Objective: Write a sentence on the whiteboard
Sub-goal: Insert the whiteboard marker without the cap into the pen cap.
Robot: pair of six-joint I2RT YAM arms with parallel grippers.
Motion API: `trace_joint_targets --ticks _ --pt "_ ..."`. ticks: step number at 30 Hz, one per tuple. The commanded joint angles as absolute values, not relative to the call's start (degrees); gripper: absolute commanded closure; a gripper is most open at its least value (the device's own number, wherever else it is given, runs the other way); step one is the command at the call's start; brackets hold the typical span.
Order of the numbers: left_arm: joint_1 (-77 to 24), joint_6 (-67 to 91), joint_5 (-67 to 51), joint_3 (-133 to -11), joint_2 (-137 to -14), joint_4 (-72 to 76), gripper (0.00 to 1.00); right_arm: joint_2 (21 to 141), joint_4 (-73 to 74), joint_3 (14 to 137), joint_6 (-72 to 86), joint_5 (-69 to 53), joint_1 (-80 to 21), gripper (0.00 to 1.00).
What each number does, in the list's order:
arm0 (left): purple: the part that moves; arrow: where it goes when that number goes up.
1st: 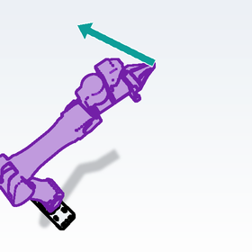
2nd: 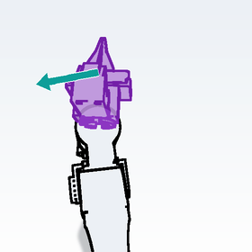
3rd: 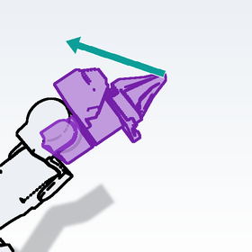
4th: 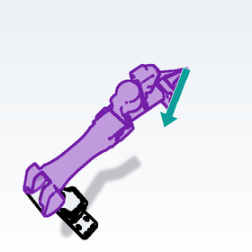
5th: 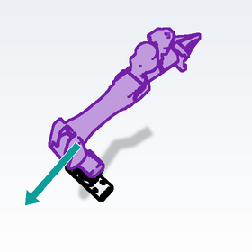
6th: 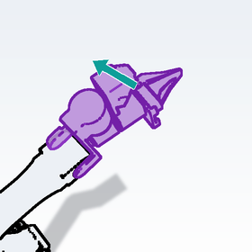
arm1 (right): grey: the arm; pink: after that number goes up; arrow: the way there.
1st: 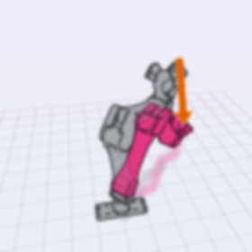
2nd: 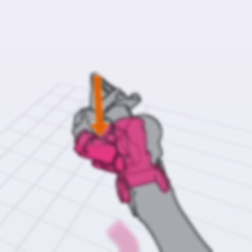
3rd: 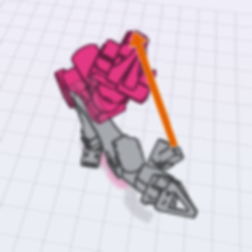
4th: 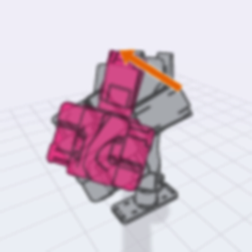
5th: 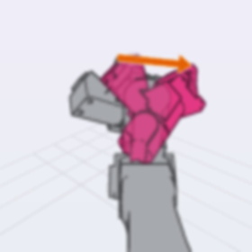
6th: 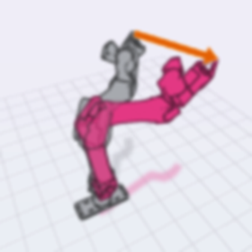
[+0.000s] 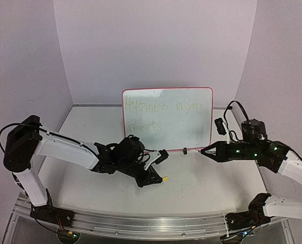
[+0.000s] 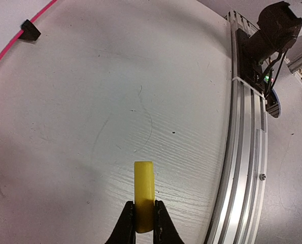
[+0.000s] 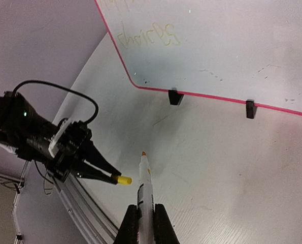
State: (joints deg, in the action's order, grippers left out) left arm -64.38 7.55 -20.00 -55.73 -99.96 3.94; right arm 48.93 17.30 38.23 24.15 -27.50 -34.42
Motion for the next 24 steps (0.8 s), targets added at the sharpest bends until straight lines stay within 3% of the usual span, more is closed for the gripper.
trace_joint_targets --ticks 1,7,24 --pt "-64.15 8.55 -22.34 -52.93 -94.59 9.14 1.0 53.3 13.48 37.18 23.24 -47.66 -34.29 1.0" --pt "-64.06 11.04 -24.27 -50.09 -90.04 13.71 1.0 59.43 10.04 37.15 25.64 -58.19 -34.29 1.0" --pt "-64.07 11.61 -28.32 -48.75 -86.13 14.52 1.0 65.52 7.12 39.91 26.09 -62.5 -34.28 1.0"
